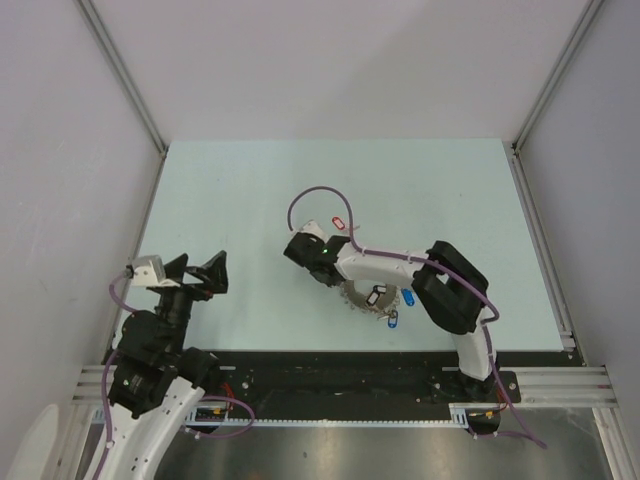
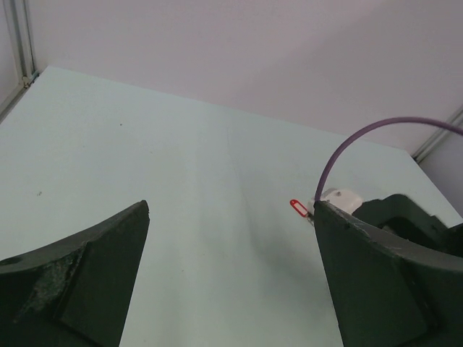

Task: Put the keys on the keyring

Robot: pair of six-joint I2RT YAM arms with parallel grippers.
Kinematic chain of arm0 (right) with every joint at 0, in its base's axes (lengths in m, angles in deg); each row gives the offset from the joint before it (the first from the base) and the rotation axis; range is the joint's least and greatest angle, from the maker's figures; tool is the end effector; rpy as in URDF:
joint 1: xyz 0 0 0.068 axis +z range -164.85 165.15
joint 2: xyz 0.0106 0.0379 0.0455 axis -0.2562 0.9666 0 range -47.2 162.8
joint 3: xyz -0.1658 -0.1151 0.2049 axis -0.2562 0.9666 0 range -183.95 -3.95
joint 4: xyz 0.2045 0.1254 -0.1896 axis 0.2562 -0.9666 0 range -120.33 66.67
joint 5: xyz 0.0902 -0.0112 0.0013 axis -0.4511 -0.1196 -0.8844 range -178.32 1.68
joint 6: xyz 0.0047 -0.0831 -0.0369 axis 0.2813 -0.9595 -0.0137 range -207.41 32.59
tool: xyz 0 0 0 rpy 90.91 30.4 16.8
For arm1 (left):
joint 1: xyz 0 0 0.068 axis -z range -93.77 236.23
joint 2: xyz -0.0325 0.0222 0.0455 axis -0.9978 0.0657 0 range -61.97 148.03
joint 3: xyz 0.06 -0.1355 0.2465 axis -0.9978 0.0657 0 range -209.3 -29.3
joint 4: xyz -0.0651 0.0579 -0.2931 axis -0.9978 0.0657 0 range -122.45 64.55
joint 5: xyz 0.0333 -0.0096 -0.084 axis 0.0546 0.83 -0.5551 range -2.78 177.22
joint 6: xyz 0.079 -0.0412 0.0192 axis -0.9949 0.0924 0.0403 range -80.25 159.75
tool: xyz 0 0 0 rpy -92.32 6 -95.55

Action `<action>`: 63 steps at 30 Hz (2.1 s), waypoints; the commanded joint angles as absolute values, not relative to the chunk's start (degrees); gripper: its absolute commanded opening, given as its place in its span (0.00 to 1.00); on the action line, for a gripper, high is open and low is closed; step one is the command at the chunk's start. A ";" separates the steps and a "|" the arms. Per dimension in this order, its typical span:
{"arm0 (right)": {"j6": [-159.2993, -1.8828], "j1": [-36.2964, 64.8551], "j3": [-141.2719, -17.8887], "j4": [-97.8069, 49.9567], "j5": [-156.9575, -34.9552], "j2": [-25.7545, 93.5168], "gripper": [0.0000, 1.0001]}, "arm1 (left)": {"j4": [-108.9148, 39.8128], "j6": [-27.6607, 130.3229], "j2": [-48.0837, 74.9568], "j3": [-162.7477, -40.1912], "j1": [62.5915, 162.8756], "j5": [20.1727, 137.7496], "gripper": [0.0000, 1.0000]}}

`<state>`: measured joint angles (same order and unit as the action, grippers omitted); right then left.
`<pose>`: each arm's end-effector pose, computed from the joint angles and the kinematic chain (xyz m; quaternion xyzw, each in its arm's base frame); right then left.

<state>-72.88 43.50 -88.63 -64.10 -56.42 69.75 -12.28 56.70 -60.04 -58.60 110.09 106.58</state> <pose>0.2818 0.3750 0.1204 -0.3173 0.8974 -0.1344 0.2755 0.1228 -0.0247 0.3292 -0.0866 0.6583 -0.1536 0.7318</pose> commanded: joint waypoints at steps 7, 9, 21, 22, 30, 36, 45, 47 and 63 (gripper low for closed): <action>-79.05 39.66 -81.38 -51.64 -63.60 46.33 0.00 | -16.78 52.15 -57.22 -60.77 109.96 100.59 1.00; -79.85 38.68 -79.63 -49.88 -65.28 43.96 0.00 | -18.64 51.18 -56.88 -59.72 109.96 97.69 1.00; -82.47 30.95 -76.55 -52.24 -85.91 31.56 0.00 | -23.83 50.38 -32.99 -64.54 110.05 69.94 1.00; -83.18 30.42 -76.20 -52.16 -87.51 30.85 0.00 | -24.62 50.47 -31.75 -64.81 110.14 68.60 1.00; -89.77 24.80 -69.08 -45.66 -107.01 23.21 0.00 | -28.49 46.61 -20.58 -70.51 113.12 59.36 1.00; -92.50 23.56 -66.97 -40.13 -114.48 19.87 0.00 | -34.81 45.29 -14.78 -72.10 119.36 58.13 0.97; -92.25 20.66 -59.67 -22.64 -127.85 14.68 0.00 | -40.00 44.67 -9.85 -73.25 120.69 55.68 0.78; -91.80 20.22 -58.80 -18.96 -129.35 14.94 0.00 | -41.67 45.02 -9.59 -72.55 120.69 54.62 0.76; -86.61 21.71 -57.65 -7.86 -140.69 20.83 0.00 | -45.11 48.54 -8.53 -68.06 121.04 58.46 0.43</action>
